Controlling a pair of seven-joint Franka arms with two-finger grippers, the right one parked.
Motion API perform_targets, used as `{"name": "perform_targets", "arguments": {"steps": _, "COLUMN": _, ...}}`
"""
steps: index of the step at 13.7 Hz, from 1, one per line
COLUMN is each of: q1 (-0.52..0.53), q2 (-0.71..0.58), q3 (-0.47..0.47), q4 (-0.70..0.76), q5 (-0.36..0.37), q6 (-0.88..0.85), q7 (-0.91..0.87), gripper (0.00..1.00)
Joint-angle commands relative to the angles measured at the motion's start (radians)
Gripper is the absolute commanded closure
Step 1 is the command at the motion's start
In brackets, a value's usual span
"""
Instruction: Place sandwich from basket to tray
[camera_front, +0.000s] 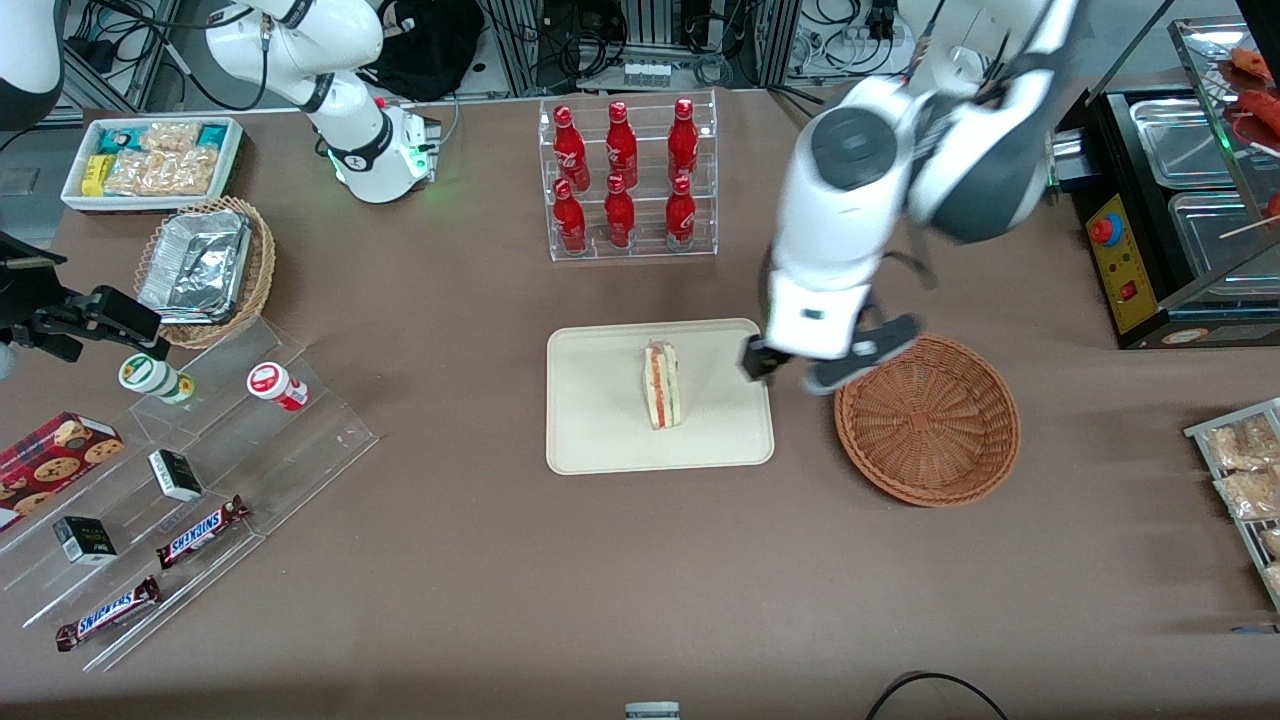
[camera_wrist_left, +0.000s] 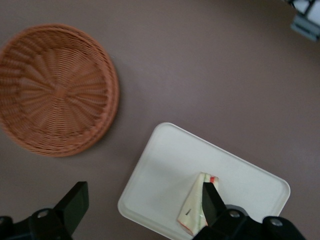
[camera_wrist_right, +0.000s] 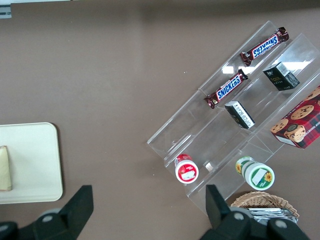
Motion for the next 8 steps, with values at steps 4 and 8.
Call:
{"name": "perform_targets", "arguments": {"steps": 4, "q1": 0.191, "q2": -0.167, "q3": -0.005, "q4": -0.034, "q5": -0.014, "q6": -0.245, "q7": 0.328, "gripper": 0.0}}
{"name": "perform_targets", "arguments": {"steps": 8, "q1": 0.331, "q2": -0.232, "q3": -0.005, "q4": -0.031, "q5": -0.032, "q6": -0.356, "q7": 0.608, "gripper": 0.0}}
